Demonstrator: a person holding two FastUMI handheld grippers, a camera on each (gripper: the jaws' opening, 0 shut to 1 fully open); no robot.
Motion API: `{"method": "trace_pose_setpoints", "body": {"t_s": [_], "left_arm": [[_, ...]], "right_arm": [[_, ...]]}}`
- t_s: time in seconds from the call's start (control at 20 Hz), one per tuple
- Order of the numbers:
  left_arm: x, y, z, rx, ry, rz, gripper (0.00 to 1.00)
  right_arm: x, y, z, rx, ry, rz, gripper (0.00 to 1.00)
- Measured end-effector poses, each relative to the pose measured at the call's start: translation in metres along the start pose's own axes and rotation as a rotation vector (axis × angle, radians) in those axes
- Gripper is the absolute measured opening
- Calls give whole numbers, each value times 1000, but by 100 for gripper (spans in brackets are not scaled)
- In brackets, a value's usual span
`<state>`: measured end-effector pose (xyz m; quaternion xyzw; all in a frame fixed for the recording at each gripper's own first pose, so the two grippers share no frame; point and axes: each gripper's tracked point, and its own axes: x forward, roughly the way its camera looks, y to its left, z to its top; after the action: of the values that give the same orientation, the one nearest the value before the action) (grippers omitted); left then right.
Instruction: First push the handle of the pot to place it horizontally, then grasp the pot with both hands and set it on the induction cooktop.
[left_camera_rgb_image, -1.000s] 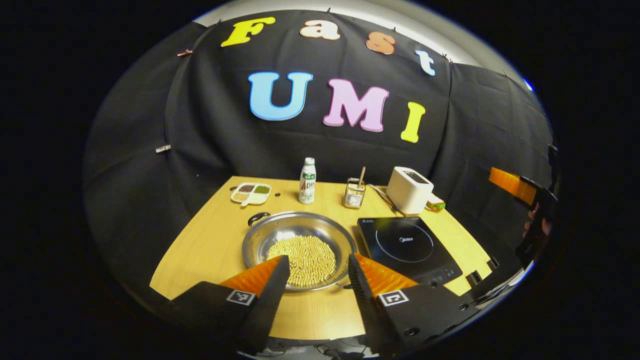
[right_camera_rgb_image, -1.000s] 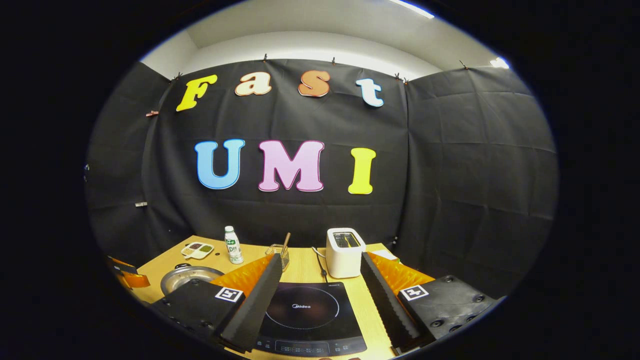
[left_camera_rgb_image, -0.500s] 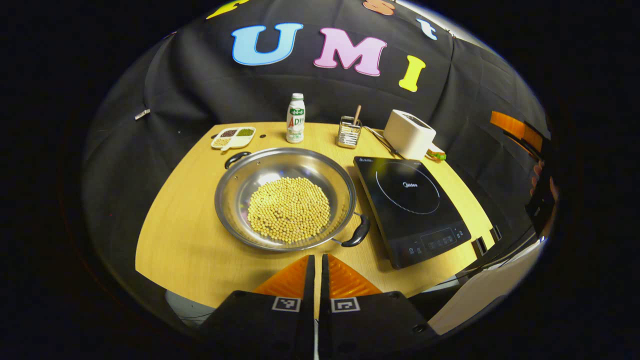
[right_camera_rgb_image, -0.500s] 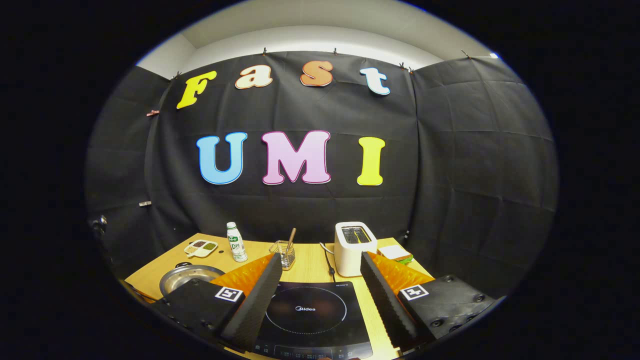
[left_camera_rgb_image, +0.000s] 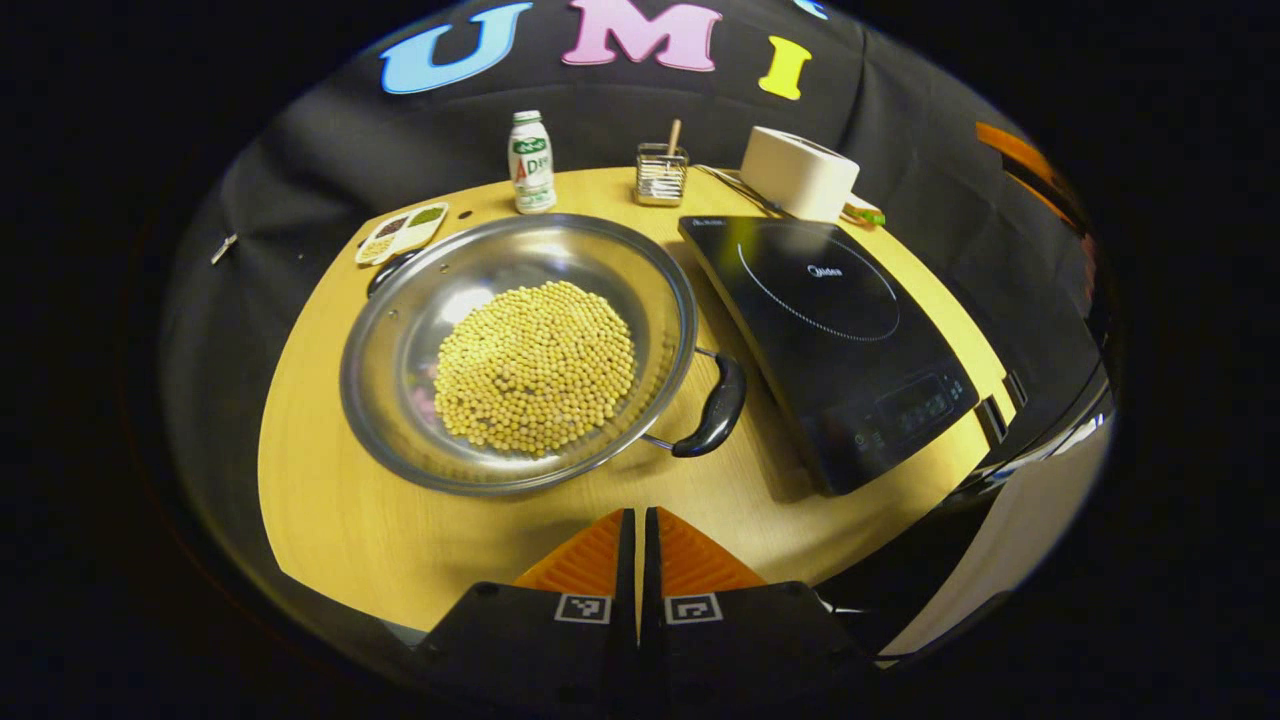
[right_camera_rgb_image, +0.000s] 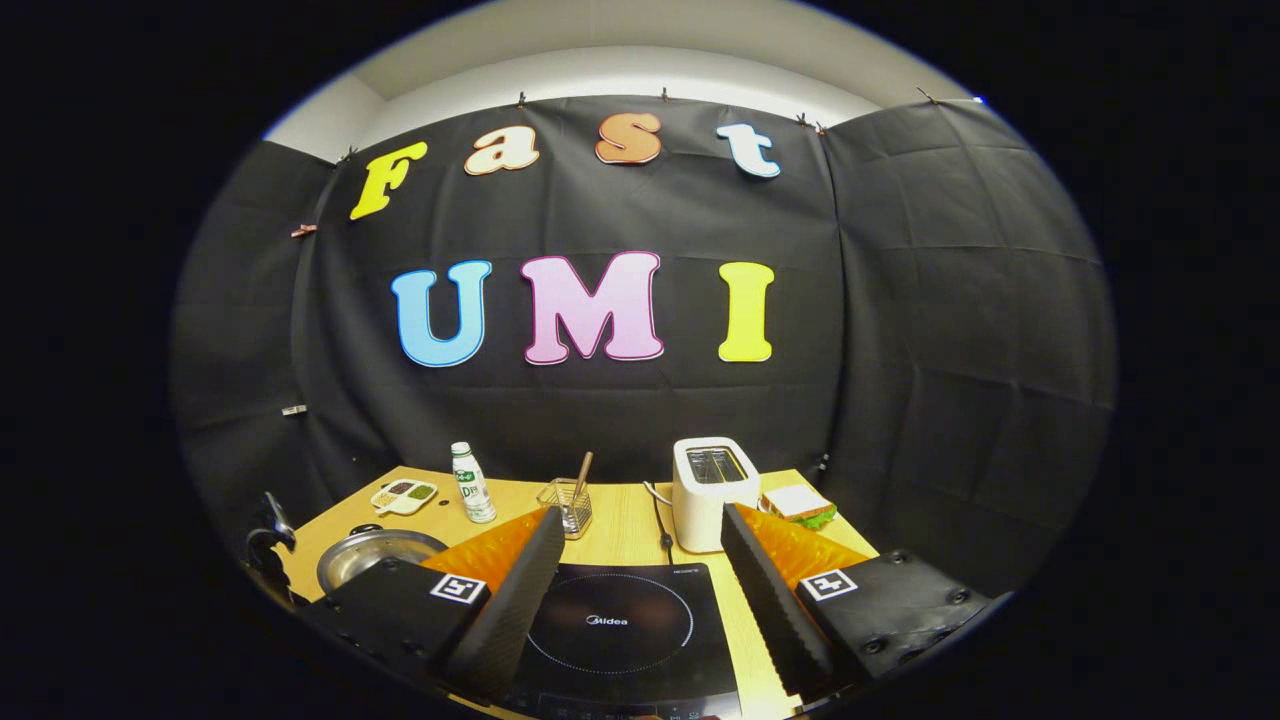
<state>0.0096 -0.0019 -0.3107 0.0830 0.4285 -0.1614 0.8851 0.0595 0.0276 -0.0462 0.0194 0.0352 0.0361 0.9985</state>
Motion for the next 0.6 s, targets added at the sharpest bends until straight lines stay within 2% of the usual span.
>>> {"method": "trace_pose_setpoints", "body": {"t_s": [0.6], "left_arm": [[39,-20,27,114,36,-8,6]], "right_arm": [[-1,-35,-3,9,11,-38,98]]}}
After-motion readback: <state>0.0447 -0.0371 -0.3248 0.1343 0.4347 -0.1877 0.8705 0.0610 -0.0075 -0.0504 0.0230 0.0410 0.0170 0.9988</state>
